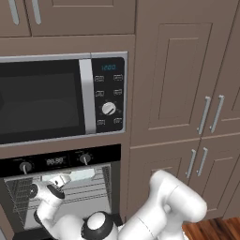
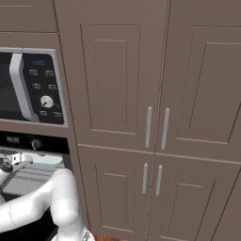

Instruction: Take the baked cake out of the oven and place it on the plate for cooling. Then close the oven door.

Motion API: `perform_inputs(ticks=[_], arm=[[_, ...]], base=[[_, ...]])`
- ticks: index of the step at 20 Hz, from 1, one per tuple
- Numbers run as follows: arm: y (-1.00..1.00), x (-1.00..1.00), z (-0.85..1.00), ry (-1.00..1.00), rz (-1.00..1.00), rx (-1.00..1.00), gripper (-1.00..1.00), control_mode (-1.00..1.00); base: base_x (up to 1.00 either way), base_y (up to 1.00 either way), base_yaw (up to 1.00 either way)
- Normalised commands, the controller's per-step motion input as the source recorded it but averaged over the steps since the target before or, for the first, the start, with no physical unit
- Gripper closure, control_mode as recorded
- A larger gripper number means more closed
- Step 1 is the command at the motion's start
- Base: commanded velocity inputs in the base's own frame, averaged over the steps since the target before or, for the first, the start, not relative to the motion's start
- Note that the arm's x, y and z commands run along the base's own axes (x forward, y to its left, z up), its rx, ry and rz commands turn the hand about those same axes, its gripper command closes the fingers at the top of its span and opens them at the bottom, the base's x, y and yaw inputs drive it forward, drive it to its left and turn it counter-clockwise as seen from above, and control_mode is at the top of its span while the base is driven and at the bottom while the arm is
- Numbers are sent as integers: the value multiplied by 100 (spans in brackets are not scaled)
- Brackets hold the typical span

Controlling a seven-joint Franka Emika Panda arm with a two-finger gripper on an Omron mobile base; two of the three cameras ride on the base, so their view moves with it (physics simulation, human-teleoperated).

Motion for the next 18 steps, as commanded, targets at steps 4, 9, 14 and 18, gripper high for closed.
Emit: perform_inputs(ticks=[4,9,14,18], arm=[[24,-80,-94,0,0,-21,-100,-100],[24,-82,-94,0,0,-19,-100,-100],[21,-81,-94,0,0,-15,-100,-100],[18,-84,-94,0,0,-12,-100,-100]], base=[[0,0,0],[0,0,0],[0,0,0],[0,0,0]])
